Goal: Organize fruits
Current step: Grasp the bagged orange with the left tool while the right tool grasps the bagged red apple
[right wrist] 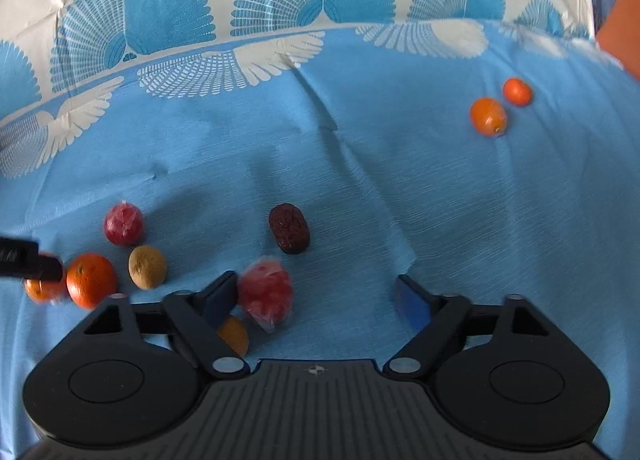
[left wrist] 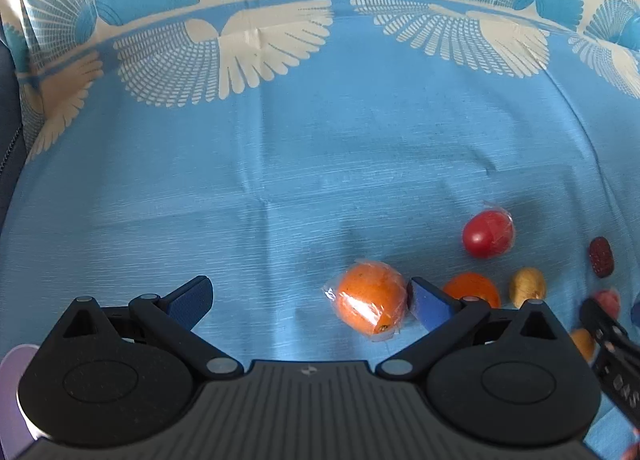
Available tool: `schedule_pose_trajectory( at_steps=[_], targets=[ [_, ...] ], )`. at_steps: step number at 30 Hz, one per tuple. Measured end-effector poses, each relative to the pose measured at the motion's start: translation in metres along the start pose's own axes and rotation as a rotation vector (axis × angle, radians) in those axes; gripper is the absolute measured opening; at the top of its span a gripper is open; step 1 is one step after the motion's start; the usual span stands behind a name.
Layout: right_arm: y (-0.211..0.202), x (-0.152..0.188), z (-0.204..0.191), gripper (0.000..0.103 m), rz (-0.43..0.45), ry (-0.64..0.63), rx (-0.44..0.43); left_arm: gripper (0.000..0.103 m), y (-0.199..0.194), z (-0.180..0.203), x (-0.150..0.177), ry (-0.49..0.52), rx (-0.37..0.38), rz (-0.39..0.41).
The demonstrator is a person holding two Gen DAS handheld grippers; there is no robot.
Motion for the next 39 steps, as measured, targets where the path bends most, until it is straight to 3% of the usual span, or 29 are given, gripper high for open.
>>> schedule_pose_trajectory(
  at_steps=[2, 3, 4, 5, 8, 15, 16, 17, 18, 21, 24, 26, 29, 31, 33, 39],
  targets=[
    [-0.004, 0.001, -0.004, 0.059, 0.004, -0.018, -0.017, 0.102, 0.002, 0.001, -0.001, 0.007, 0.01, 0.004],
    [-0.003, 0.004, -0.007, 0.052, -0.012, -0.054, -0.012, 0.09, 0.001, 0.002, -0.001, 0.01, 0.014, 0.018],
    [-0.003, 0.005, -0.009, 0.047, -0.005, -0.089, 0.005, 0.061, -0.002, 0.004, -0.001, 0.008, 0.04, 0.036],
    [-0.005, 0.006, -0.011, 0.031, 0.002, -0.103, -0.007, 0.04, -0.007, 0.006, -0.001, 0.001, 0.084, 0.052],
    [-0.014, 0.003, -0.006, 0.03, 0.02, -0.047, -0.055, 0.035, -0.022, 0.004, 0.0, -0.003, 0.107, 0.075],
    [-0.068, -0.013, 0.011, 0.03, 0.156, -0.056, -0.043, 0.03, -0.088, -0.013, 0.015, 0.003, 0.157, 0.163],
    [-0.08, -0.016, 0.014, 0.03, 0.176, -0.057, -0.046, 0.014, -0.103, -0.017, 0.019, 0.006, 0.159, 0.179],
    [-0.093, -0.019, 0.016, 0.03, 0.195, -0.056, -0.05, 0.007, -0.118, -0.02, 0.025, 0.012, 0.161, 0.191],
    [-0.107, -0.021, 0.016, 0.03, 0.214, -0.057, -0.059, 0.006, -0.134, -0.024, 0.032, 0.012, 0.163, 0.199],
    [-0.146, -0.022, 0.014, 0.03, 0.253, -0.073, -0.1, 0.006, -0.177, -0.037, 0.055, -0.017, 0.198, 0.26],
    [-0.163, -0.013, 0.01, 0.03, 0.248, -0.103, -0.101, 0.01, -0.178, -0.042, 0.071, -0.001, 0.215, 0.286],
    [-0.16, -0.002, 0.008, 0.03, 0.2, -0.094, -0.095, 0.02, -0.162, -0.046, 0.08, 0.01, 0.184, 0.238],
    [-0.156, 0.014, 0.005, 0.03, 0.161, -0.086, -0.112, 0.049, -0.141, -0.053, 0.089, -0.027, 0.196, 0.177],
    [-0.151, 0.024, 0.002, 0.03, 0.133, -0.072, -0.124, 0.069, -0.132, -0.059, 0.088, -0.055, 0.205, 0.172],
    [-0.144, 0.029, 0.0, 0.03, 0.113, -0.069, -0.127, 0.08, -0.123, -0.057, 0.082, -0.043, 0.187, 0.175],
    [-0.117, 0.027, -0.002, 0.03, 0.079, -0.062, -0.125, 0.08, -0.07, -0.035, 0.058, 0.06, 0.16, 0.115]
  ],
)
Point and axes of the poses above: each gripper's, at about its wrist camera, not at the fingertips, and y roughly the way its jaws point, z to its right, x to its underside, the point moved 7 cm from there along y, roughly the way its jaws point, and after that the axes turned 3 degrees about x, right-handed, at the moved point
